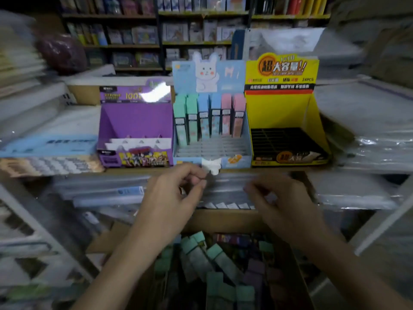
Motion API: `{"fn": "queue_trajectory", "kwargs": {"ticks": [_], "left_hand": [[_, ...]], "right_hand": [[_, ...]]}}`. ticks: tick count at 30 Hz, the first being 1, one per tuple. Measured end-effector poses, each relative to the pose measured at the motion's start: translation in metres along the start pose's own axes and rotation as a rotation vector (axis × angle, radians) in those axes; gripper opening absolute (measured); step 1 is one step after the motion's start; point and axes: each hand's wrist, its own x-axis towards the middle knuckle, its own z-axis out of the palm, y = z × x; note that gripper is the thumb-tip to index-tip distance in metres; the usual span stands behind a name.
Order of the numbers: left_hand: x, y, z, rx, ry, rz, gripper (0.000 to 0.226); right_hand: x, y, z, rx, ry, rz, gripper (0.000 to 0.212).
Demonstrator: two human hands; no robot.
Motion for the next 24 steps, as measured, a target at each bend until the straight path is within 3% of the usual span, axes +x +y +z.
{"fn": "queue_trajectory", "kwargs": {"ticks": [4, 10, 15, 20, 24], "left_hand": [[-0.041, -0.031, 0.016, 0.018, -0.076, -0.157, 0.012], [-0.104, -0.07, 0.04, -0.002, -0.262, -0.38, 0.02], [-0.133, -0.093, 0.04, 0.083, -0.445, -0.541, 0.02], [-0.145, -0.102, 0.041, 0.177, -0.604, -0.716, 0.028], [-0.156, -0.107, 0.041, 0.211, -0.722, -0.811, 0.037]], "right_hand": [[-0.032, 0.017, 0.035, -0.07, -0.123, 0.1, 0.023], [-0.084, 0.039, 0.078, 0.014, -0.255, 0.273, 0.019], [-0.117, 0.052, 0.108, 0.045, -0.488, 0.386, 0.011], [-0.133, 0.052, 0.133, 0.077, -0.588, 0.392, 0.018], [-0.132, 0.043, 0.15, 0.073, -0.708, 0.27, 0.022]]}}
